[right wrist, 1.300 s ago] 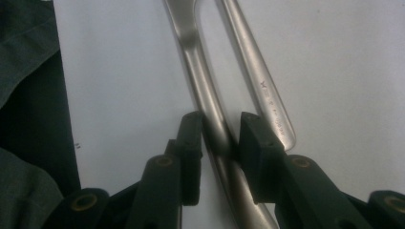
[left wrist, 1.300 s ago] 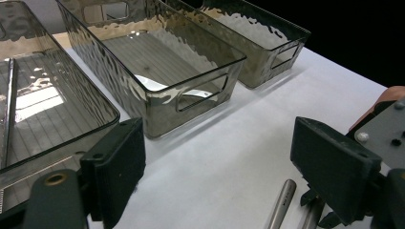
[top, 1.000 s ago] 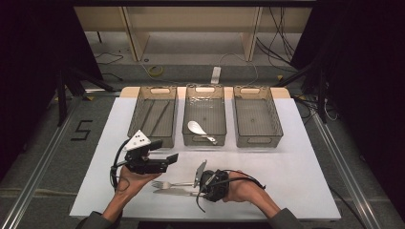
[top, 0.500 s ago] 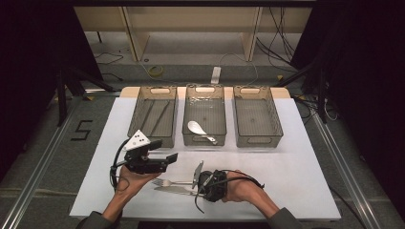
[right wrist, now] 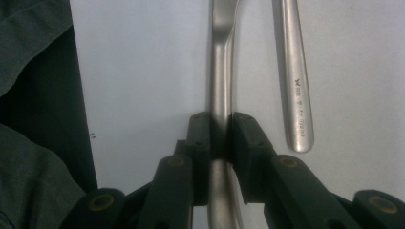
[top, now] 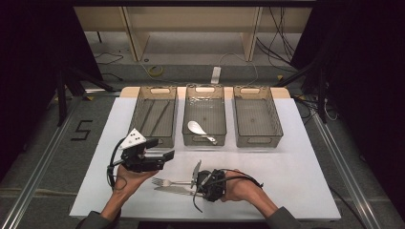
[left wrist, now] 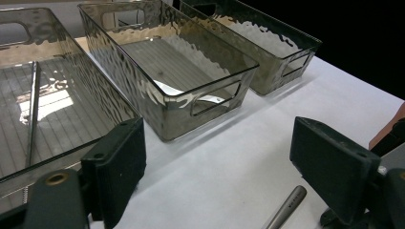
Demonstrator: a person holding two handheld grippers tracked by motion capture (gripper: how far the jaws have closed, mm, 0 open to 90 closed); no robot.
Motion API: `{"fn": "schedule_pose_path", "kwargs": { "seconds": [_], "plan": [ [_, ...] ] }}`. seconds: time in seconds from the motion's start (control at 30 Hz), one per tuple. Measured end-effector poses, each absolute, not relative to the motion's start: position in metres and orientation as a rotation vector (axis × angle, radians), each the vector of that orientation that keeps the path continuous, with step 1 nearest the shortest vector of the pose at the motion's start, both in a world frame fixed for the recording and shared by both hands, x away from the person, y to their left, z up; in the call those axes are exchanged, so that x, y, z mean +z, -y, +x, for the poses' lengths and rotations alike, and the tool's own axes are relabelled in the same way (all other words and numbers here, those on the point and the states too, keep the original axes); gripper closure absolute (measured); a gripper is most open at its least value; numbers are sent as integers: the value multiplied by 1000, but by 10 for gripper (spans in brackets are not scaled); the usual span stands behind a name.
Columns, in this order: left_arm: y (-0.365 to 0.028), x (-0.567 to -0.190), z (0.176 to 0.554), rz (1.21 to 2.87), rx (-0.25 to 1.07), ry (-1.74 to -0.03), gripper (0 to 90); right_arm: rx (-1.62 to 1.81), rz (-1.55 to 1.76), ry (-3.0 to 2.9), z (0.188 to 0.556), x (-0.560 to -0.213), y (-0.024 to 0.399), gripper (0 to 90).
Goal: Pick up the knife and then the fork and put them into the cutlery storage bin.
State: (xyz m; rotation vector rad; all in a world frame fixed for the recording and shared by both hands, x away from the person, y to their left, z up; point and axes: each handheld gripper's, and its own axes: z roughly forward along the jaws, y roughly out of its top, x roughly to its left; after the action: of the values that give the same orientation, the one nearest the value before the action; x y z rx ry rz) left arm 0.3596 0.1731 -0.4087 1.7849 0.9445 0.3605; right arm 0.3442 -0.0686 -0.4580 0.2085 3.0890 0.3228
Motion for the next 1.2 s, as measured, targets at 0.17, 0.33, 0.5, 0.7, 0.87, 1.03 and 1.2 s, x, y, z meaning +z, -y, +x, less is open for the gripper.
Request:
{"fn": "schedule_pose_path", "kwargs": {
  "seconds": [0.17,0.33,0.5,0.7,0.87,1.03,1.2],
  "plan": [
    [-176,-408,360,1767,360,-957,190,292,204,-3096,345,-458,67,777],
    [-178,-408,360,1760,365,-960,190,266,192,-3099,346,-457,64,779],
    [-180,-407,360,1750,366,-966,191,258,181,-3099,347,-457,63,788],
    [-180,-407,360,1750,367,-965,194,232,166,-3096,345,-457,60,794],
    [-182,-407,360,1744,369,-966,198,226,149,-3100,345,-456,61,798],
    [-188,-405,361,1721,372,-977,201,238,165,-3122,346,-455,63,799],
    [-197,-403,361,1681,381,-1000,202,271,166,-3134,347,-454,67,799]
  ]
}}
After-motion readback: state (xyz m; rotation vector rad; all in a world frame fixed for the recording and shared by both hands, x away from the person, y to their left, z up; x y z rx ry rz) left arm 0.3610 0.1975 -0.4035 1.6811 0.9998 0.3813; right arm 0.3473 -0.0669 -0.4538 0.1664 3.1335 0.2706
